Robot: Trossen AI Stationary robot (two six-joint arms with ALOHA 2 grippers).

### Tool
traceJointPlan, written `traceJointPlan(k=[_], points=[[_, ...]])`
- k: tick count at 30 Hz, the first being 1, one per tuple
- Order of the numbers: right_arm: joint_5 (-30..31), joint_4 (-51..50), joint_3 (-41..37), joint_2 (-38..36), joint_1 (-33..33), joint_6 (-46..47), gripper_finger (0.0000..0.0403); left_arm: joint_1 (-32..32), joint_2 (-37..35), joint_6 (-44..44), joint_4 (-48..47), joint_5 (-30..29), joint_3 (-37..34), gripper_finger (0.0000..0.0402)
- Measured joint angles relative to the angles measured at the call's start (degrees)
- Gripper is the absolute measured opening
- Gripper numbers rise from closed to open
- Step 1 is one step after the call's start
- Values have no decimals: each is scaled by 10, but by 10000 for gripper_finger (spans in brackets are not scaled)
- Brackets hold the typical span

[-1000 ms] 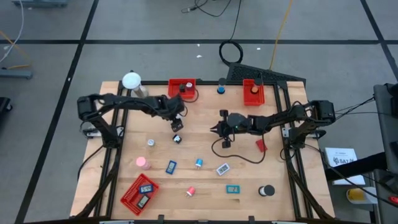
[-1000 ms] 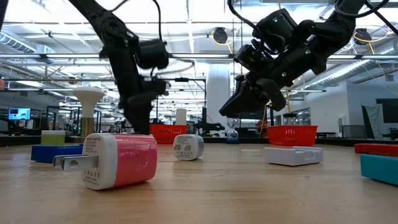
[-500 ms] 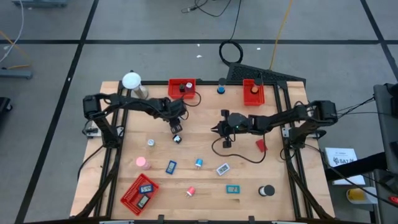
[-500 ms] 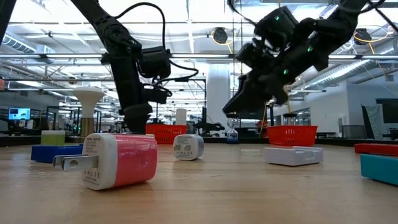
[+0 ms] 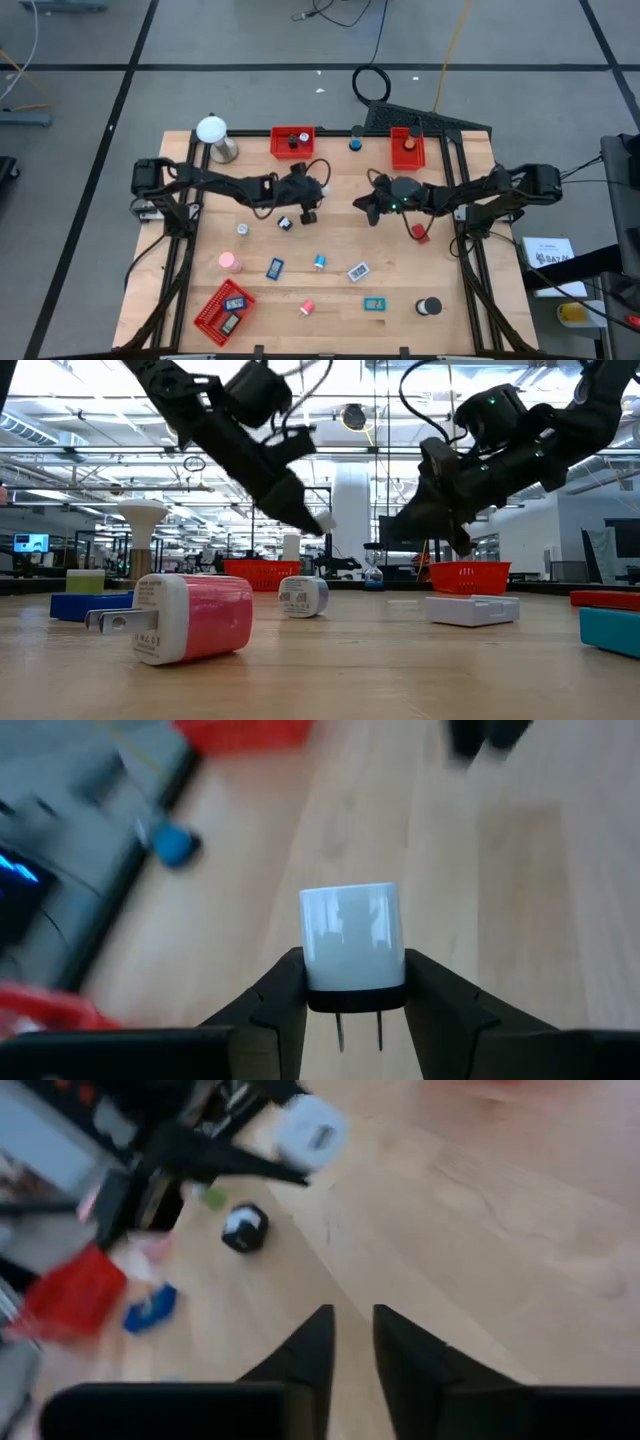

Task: Pick & Place Office items
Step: Put the white charger adapter into the top left red basket

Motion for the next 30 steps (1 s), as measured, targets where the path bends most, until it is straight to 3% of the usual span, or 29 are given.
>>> traceJointPlan(k=[8, 13, 20, 30], points=[[32, 38, 18, 0, 0, 88, 217, -44, 0, 21, 9, -61, 0, 133], [29, 35, 54, 35, 0, 103, 268, -59, 0, 23, 9, -74, 0, 133], [25, 39, 119, 88, 0, 93, 275, -57, 0, 13, -2, -83, 0, 133], [14, 42, 122, 103, 0, 120, 266, -57, 0, 5, 11, -83, 0, 133]])
